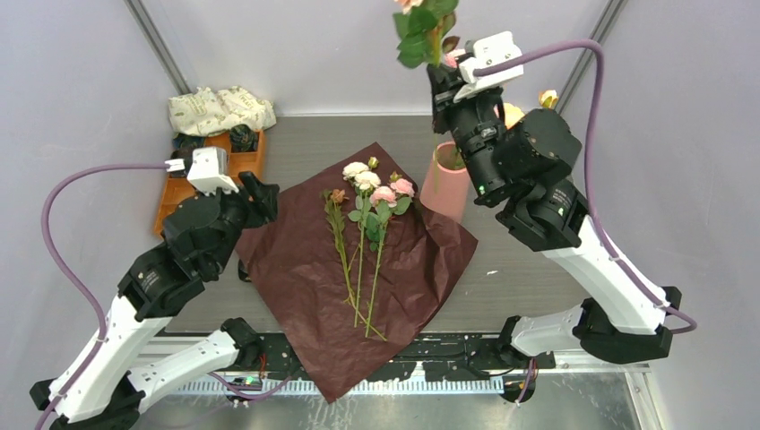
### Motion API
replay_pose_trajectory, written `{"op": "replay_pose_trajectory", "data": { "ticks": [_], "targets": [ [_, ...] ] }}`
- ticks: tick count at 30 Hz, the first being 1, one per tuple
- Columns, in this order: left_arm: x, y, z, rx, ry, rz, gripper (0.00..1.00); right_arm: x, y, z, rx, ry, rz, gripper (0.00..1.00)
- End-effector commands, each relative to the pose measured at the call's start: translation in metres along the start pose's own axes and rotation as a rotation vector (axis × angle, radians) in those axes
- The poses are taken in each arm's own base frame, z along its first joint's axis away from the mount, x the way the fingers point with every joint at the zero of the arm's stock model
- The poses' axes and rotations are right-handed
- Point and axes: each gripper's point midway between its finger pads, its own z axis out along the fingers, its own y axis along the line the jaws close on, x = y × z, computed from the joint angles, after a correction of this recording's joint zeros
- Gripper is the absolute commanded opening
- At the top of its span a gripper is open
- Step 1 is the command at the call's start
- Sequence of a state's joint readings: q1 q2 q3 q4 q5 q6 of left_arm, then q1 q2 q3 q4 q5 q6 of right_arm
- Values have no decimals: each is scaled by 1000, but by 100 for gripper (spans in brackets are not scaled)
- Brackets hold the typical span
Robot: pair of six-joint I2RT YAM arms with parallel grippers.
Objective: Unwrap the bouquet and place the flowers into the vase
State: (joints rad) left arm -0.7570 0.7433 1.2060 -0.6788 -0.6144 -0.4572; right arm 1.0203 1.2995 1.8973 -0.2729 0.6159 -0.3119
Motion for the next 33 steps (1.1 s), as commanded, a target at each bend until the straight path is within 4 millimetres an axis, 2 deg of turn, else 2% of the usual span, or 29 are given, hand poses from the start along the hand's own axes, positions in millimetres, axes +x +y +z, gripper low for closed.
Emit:
{"op": "replay_pose_trajectory", "data": {
  "ticks": [1,7,11,18,21,33],
  "targets": [
    [-14,-19,6,55,-35,-53,58,-47,-37,3,187,-197,-123,1],
    [-9,-23,12,58,-17,-43,57,-58,-49,14,263,-281,-201,1],
    [-8,-24,13,56,-17,-41,57,-48,-57,32,296,-280,-225,1],
    [-5,-24,18,47,-12,-25,57,-6,-83,57,344,-235,-174,1],
    [-3,-25,20,44,-9,-19,57,13,-86,61,344,-209,-146,1],
    [5,-28,27,43,11,-7,57,89,-82,51,342,-108,-27,1]
  ]
}}
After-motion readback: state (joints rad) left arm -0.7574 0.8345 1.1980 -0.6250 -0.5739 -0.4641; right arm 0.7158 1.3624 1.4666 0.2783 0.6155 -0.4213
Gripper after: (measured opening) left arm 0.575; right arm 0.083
